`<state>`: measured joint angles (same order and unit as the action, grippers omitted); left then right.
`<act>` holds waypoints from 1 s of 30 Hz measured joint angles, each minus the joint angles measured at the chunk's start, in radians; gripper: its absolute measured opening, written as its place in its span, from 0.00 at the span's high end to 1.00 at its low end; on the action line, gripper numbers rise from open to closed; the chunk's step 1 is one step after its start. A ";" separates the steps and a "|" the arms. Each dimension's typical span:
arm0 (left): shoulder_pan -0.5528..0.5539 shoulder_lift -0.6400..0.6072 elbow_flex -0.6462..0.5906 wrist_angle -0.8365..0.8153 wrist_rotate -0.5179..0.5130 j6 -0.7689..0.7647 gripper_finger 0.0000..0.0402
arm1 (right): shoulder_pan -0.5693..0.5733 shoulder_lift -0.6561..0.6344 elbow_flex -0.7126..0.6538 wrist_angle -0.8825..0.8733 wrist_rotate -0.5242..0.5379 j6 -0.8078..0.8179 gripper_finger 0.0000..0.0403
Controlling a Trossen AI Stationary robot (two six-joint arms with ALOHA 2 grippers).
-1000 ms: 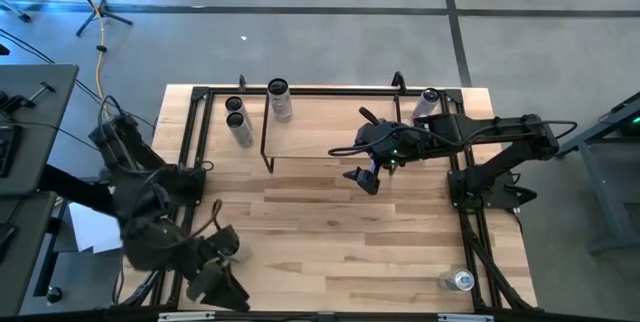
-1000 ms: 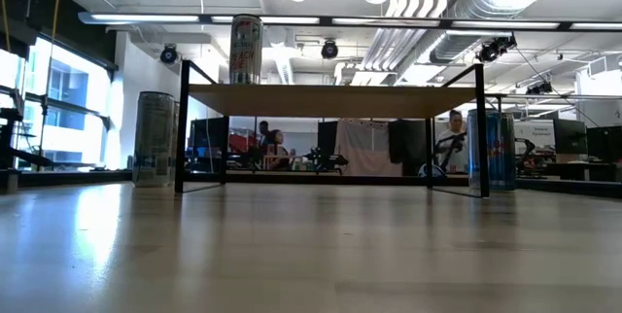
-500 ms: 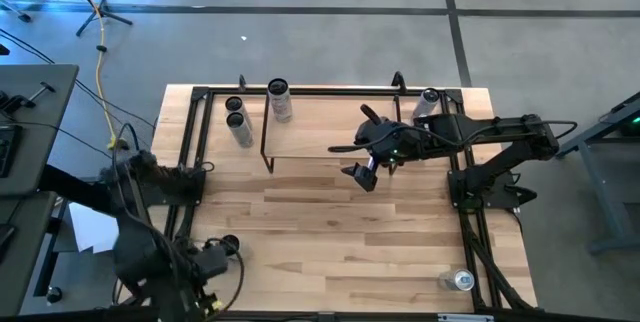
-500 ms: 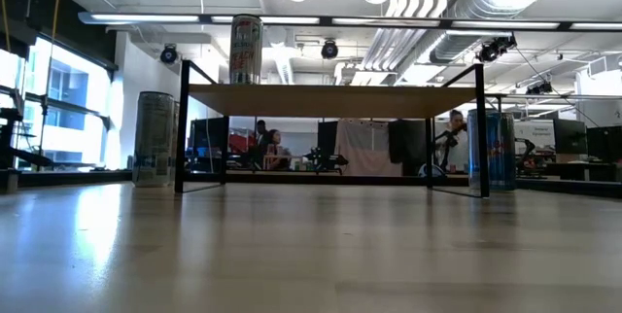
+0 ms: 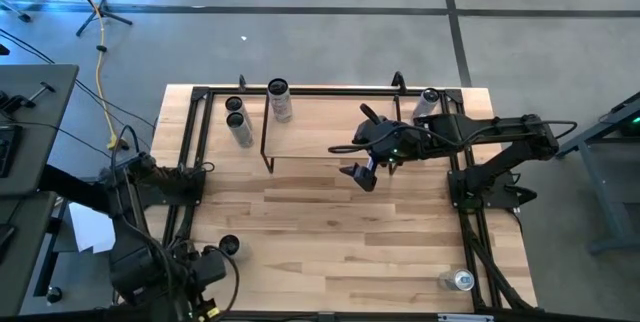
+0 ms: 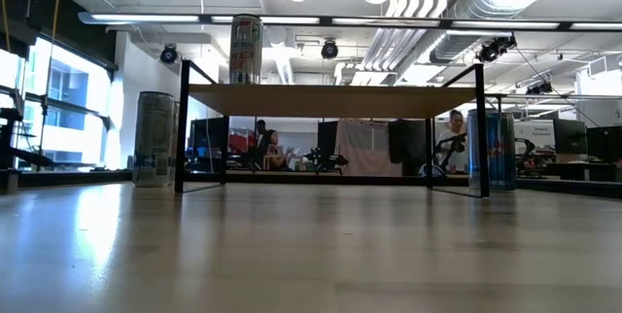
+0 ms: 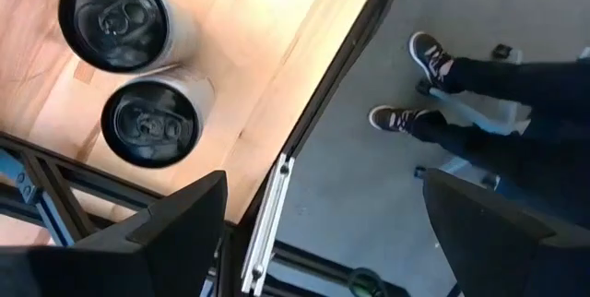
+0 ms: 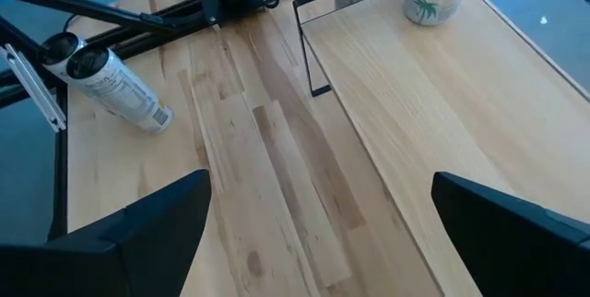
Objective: Place canned beverage on shelf
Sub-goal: Put the white pink soda can on the shelf aligned with the other white pink soda can
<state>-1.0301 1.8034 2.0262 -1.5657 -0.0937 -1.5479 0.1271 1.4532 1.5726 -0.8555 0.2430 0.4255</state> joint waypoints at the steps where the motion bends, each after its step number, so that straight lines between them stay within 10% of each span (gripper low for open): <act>1: -0.001 0.000 0.000 0.000 0.003 0.005 0.16 | 0.000 0.000 0.000 0.000 0.000 -0.006 0.01; 12: 0.030 -0.021 -0.076 -0.005 0.004 0.049 0.16 | 0.000 0.001 0.000 0.000 0.038 -0.034 0.01; 24: 0.000 -0.272 -0.375 0.021 -0.129 -0.001 0.16 | 0.000 0.001 0.000 0.000 0.095 0.003 0.01; 30: -0.017 -0.310 -0.527 0.150 -0.041 0.046 0.16 | 0.000 0.001 0.000 0.000 0.096 0.020 0.01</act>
<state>-1.0469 1.4932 1.4994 -1.4160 -0.1344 -1.5016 0.1268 1.4540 1.5726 -0.8555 0.3389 0.4451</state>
